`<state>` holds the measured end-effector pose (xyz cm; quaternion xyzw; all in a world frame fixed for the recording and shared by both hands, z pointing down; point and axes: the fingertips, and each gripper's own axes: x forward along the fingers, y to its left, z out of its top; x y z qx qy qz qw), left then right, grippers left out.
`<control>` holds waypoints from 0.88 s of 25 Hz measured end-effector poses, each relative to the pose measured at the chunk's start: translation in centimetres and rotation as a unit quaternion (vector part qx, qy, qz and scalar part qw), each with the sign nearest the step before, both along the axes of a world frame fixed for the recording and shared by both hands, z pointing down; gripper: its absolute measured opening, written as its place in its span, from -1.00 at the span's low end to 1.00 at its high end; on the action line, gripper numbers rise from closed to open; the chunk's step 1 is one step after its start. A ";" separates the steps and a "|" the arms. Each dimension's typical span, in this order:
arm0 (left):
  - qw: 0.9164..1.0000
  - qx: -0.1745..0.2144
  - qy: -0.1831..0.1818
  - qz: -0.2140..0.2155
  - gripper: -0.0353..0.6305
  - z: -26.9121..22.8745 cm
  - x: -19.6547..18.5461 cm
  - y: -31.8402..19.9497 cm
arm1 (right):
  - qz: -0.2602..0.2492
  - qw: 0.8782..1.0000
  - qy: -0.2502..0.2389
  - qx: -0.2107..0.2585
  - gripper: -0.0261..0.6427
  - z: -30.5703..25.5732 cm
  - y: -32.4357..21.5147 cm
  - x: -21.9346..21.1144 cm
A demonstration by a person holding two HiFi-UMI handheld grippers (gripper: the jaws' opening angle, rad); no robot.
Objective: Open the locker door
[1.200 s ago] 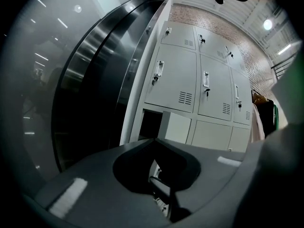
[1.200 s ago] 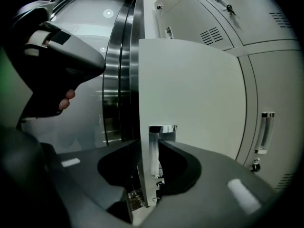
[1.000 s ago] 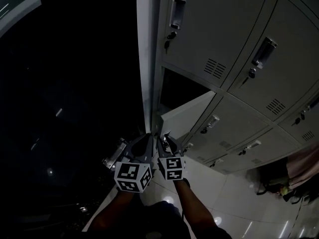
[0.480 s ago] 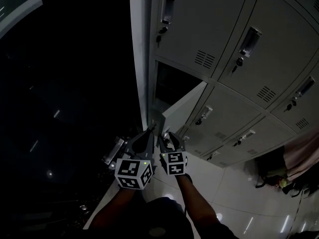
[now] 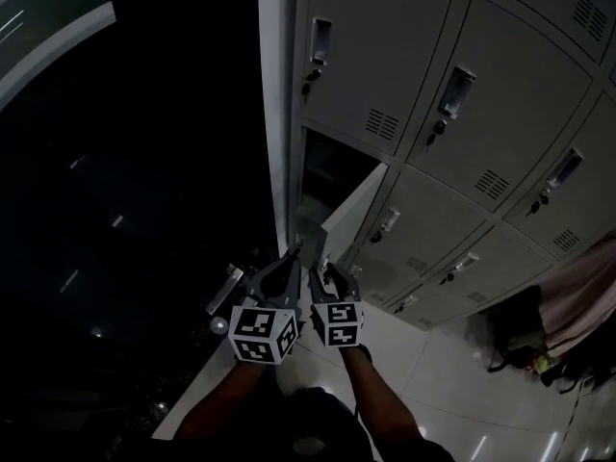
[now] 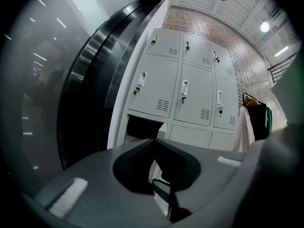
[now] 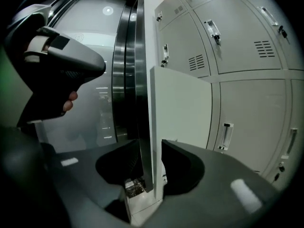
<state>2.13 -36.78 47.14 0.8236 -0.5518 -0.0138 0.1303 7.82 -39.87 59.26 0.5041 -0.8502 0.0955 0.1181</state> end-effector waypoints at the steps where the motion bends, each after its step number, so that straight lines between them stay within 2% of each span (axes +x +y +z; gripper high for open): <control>1: 1.000 -0.001 -0.002 -0.002 -0.88 -0.5 0.1 0.6 | 0.000 1.000 -0.004 -0.001 -0.50 -0.8 0.8 0.2; 7: 1.000 0.002 -0.006 -0.004 -0.88 -3.8 -0.2 3.1 | 0.010 0.999 -0.031 0.012 -0.50 -6.5 3.7 0.8; 14: 1.000 0.004 0.002 0.004 -0.88 -5.5 -1.6 6.3 | 0.031 0.997 -0.047 0.045 -0.50 -12.1 8.0 0.3; 22: 1.000 0.015 0.006 0.023 -0.88 -6.9 -4.0 12.6 | 0.050 0.995 -0.052 0.068 -0.50 -15.4 14.8 -2.1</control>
